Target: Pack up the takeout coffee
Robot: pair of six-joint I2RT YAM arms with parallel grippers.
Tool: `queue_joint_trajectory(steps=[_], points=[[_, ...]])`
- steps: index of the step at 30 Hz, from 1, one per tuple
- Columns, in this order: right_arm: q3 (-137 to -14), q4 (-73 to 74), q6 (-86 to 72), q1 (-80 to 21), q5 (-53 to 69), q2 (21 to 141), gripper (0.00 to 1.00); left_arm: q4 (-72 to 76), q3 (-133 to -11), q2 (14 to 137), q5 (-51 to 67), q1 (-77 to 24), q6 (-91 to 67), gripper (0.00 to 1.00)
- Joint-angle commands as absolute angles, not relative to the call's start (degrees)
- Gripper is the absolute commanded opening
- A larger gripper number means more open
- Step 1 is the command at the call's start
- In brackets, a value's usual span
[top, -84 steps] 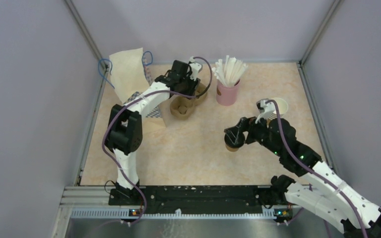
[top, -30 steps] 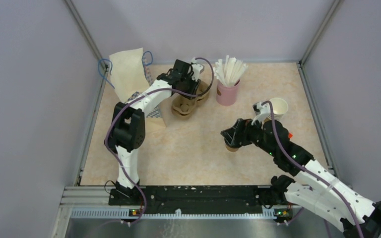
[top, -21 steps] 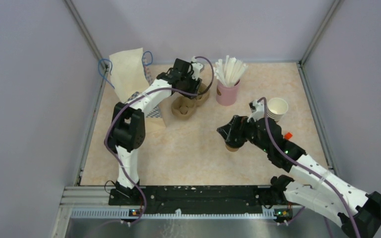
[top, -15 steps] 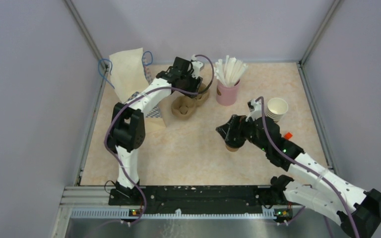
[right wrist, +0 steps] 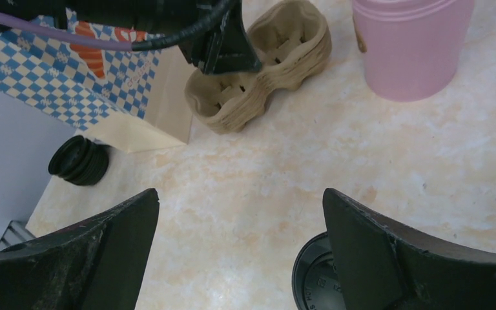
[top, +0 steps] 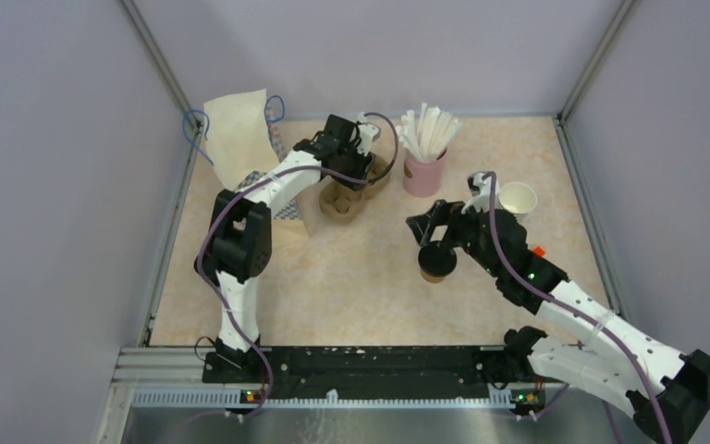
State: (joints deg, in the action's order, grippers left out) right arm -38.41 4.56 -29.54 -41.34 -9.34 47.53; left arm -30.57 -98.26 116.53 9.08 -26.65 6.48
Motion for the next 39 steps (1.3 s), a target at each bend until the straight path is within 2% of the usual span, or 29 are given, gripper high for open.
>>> queue_joint_trajectory(steps=[1, 3, 6, 10, 14, 17, 19, 23, 24, 26, 27, 28, 33, 39], points=[[-42.98, 0.78, -27.79, -41.13, -14.37, 46.24, 0.95, -27.58, -98.39, 118.52, 8.22, -26.36, 7.95, 0.45], [-44.14, 2.12, -29.36, -41.13, -15.52, 46.28, 0.94, -27.73, -98.35, 117.58, 9.71, -26.35, 7.56, 0.35], [-46.26, 3.75, -31.93, -41.13, -16.41, 46.85, 0.93, -24.82, -96.43, 112.64, 13.65, -26.36, 5.96, 0.31], [-54.14, 9.81, -30.83, -41.13, -16.78, 49.66, 0.92, -24.5, -95.67, 106.67, 12.88, -26.41, 2.49, 0.42], [-63.14, 18.25, -27.43, -41.13, -20.06, 52.75, 0.92, -27.31, -95.25, 104.16, 10.39, -26.4, 0.96, 0.43], [-68.68, 21.22, -23.86, -41.13, -21.31, 54.86, 0.92, -29.07, -94.85, 103.96, 10.63, -26.36, 0.13, 0.49], [-71.24, 22.03, -22.13, -41.13, -21.65, 55.98, 0.92, -28.92, -93.28, 104.33, 11.67, -26.37, -1.6, 0.47], [-74.21, 22.74, -19.69, -41.13, -21.22, 57.72, 0.92, -29.08, -92.22, 106.07, 11.34, -26.41, -2.87, 0.48], [-74.73, 22.87, -19.29, -41.13, -21.03, 57.97, 0.92, -29.93, -92.91, 106.77, 10.59, -26.44, -3.24, 0.51], [-75.73, 23.16, -18.52, -41.13, -20.55, 58.18, 0.92, -33.12, -95.9, 107.77, 9.58, -26.41, -4.33, 0.63], [-75.86, 23.18, -18.12, -41.13, -20.15, 58.26, 0.93, -34.34, -97.6, 107.68, 9.43, -26.49, -5.22, 0.76], [-75.87, 22.98, -17.79, -41.19, -19.68, 58.31, 0.93, -35.13, -99.04, 107.09, 9.66, -26.49, -6.34, 0.96], [-78.77, 24.96, -15.8, -41.13, -19.3, 58.96, 0.97, -33.1, -105.78, 100.84, 13.65, -26.84, -13.97, 0.99], [-80.28, 26.23, -13.79, -41.13, -23.11, 57.71, 0.99, -24.02, -105.87, 92.03, 16.08, -26.84, -18.85, 0.99]])
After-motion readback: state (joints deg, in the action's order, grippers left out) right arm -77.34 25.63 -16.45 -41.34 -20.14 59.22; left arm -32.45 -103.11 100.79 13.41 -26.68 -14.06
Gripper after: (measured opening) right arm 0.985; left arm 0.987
